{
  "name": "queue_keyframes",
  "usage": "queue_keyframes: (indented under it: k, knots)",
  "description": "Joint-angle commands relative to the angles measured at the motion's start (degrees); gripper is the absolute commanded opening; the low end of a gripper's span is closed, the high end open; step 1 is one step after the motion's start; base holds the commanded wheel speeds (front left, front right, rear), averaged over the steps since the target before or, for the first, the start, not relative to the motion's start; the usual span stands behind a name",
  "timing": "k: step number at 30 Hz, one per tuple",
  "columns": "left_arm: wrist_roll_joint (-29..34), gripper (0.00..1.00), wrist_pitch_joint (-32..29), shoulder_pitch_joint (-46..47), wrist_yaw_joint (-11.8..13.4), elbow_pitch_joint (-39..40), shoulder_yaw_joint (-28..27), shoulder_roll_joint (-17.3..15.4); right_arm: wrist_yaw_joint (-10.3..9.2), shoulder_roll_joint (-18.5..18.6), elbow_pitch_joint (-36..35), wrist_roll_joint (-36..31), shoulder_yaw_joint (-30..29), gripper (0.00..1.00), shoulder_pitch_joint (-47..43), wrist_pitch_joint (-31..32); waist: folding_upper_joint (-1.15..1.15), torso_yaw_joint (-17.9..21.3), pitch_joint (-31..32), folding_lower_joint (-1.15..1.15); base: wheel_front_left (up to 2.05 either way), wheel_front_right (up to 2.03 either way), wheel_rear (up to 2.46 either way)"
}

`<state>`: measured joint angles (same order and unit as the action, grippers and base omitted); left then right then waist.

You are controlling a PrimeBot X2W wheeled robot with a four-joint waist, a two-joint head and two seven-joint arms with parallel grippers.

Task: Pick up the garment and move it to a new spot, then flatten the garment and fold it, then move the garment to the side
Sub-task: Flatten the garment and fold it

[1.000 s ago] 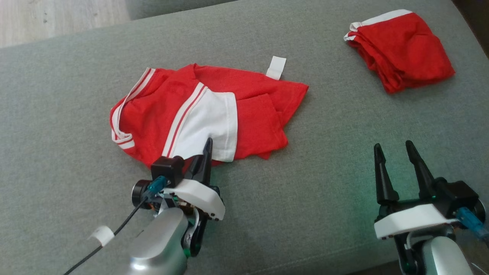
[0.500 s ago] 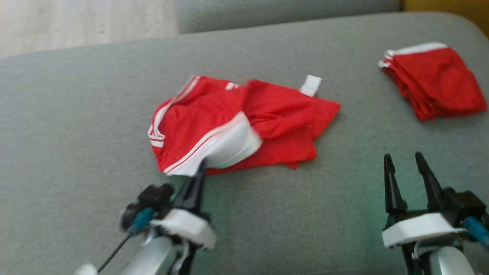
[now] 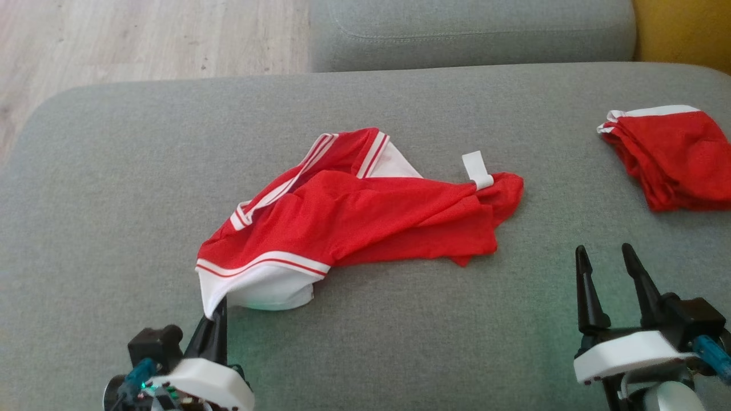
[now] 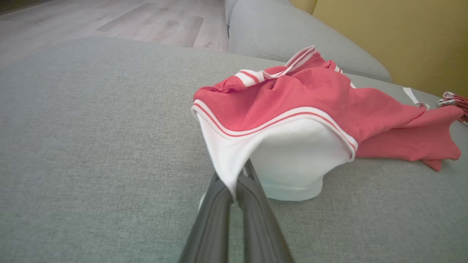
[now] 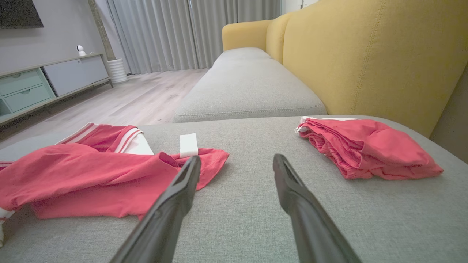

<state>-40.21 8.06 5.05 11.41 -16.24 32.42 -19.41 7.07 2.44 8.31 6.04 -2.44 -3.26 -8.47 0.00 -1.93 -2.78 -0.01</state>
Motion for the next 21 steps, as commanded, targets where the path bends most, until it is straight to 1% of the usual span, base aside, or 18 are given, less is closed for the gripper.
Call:
queue_keyframes:
  k: [1,11,12,13,14,15,16,21]
  knots:
    - [-0.46,0.00,0.06,2.16,0.23,1.15,-2.68,-0.96,0.42,0.43,-1.95,-0.20,1.31,1.00,0.74,0.04,0.00,0.23,-0.18,0.01,0.00,0.00,0.00]
    - [-1.85,0.00,1.12,3.76,-0.71,-4.75,-2.52,1.64,0.42,0.43,-2.80,-1.06,0.90,1.00,0.84,0.87,0.00,1.46,-0.43,0.01,0.00,0.00,0.00]
    - [-1.87,0.06,1.35,4.10,-0.83,-5.20,-2.51,1.86,0.42,0.43,-2.83,-1.09,0.84,1.00,0.81,0.92,0.00,1.50,-0.37,0.01,0.00,0.00,0.00]
    - [-1.82,0.37,1.67,4.42,-0.93,-5.57,-2.50,2.06,0.42,0.43,-2.85,-1.10,0.77,1.00,0.76,0.96,0.00,1.51,-0.28,0.01,0.00,0.00,0.00]
    - [-1.82,0.37,1.67,4.42,-0.93,-5.57,-2.50,2.06,0.42,0.43,-2.85,-1.10,0.77,1.00,0.76,0.96,0.00,1.51,-0.28,0.01,0.00,0.00,0.00]
    - [-1.73,0.76,1.92,4.69,-1.03,-5.92,-2.42,2.23,0.42,0.43,-2.85,-1.11,0.71,1.00,0.71,1.00,0.00,1.50,-0.16,0.01,0.00,0.00,0.00]
    - [-1.61,1.00,2.14,4.93,-1.12,-6.20,-2.31,2.39,0.42,0.43,-2.83,-1.12,0.65,1.00,0.65,1.04,0.00,1.47,-0.03,0.01,0.00,0.00,0.00]
    - [-0.85,1.00,3.32,5.41,-1.27,-7.03,-1.81,2.78,0.42,0.43,-2.63,-1.13,0.19,1.00,0.42,1.26,0.00,0.90,0.96,0.01,0.00,0.00,0.00]
